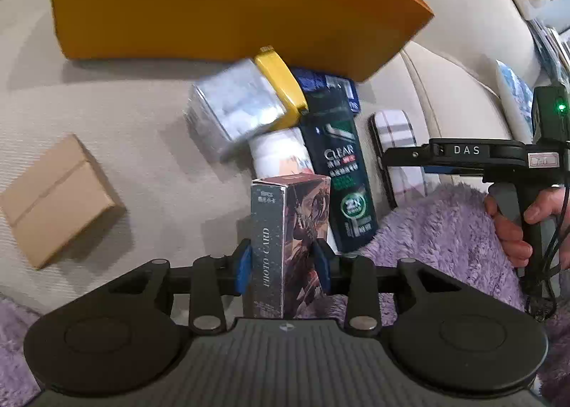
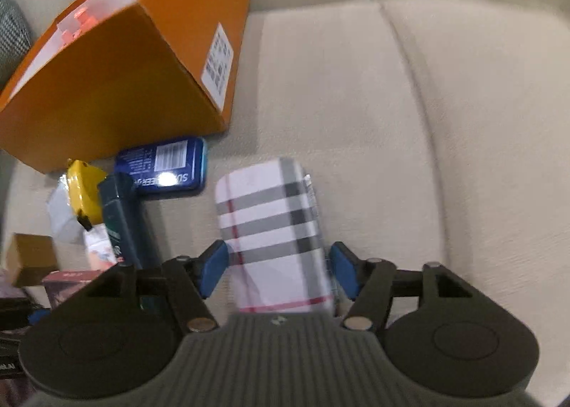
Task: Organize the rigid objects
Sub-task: 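Grasp the photo card box with the left gripper while the right grasps the plaid case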
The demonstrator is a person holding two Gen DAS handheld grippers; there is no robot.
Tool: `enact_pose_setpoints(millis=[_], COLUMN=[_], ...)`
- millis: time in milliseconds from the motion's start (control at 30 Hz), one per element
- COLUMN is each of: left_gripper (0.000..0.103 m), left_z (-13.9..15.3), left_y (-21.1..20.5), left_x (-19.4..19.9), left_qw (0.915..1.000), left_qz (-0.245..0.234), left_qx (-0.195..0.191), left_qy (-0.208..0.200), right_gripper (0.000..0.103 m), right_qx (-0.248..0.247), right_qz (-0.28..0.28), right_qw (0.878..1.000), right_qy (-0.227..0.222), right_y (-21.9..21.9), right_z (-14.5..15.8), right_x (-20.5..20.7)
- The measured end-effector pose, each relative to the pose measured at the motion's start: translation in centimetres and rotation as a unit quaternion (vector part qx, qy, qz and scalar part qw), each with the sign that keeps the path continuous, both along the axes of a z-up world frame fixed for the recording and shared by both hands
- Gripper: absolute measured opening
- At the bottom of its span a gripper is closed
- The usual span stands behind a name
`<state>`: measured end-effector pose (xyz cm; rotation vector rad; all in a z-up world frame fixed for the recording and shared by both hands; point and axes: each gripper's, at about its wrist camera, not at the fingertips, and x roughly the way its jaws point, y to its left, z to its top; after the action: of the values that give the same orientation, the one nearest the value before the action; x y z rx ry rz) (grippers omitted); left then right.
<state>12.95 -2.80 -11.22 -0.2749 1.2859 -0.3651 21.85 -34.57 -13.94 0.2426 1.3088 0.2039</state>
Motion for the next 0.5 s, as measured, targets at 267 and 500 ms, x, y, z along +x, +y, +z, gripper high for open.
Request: enact_pose_setpoints(millis=[267,500], left_gripper=[0.025,0.025], left_z=[2.1,1.5], left_y=[1.8,3.7], left_x=[-0.6,-0.7], left_qw=[0.9991,0.998], left_qz=[0.024,0.053], left_qx=[0.028,0.033], left_qy=[-0.019,-0.012], right_gripper=[0.034,0.02], right_qx=[-0.021,-0.034], right_qz=[0.005,0.053], right_qw=[0.999,0.995], right_qy=[-0.038,-0.078], right_y=[0.1,2.9], right_z=[2.7,6.1], right_x=[-2.4,-4.5])
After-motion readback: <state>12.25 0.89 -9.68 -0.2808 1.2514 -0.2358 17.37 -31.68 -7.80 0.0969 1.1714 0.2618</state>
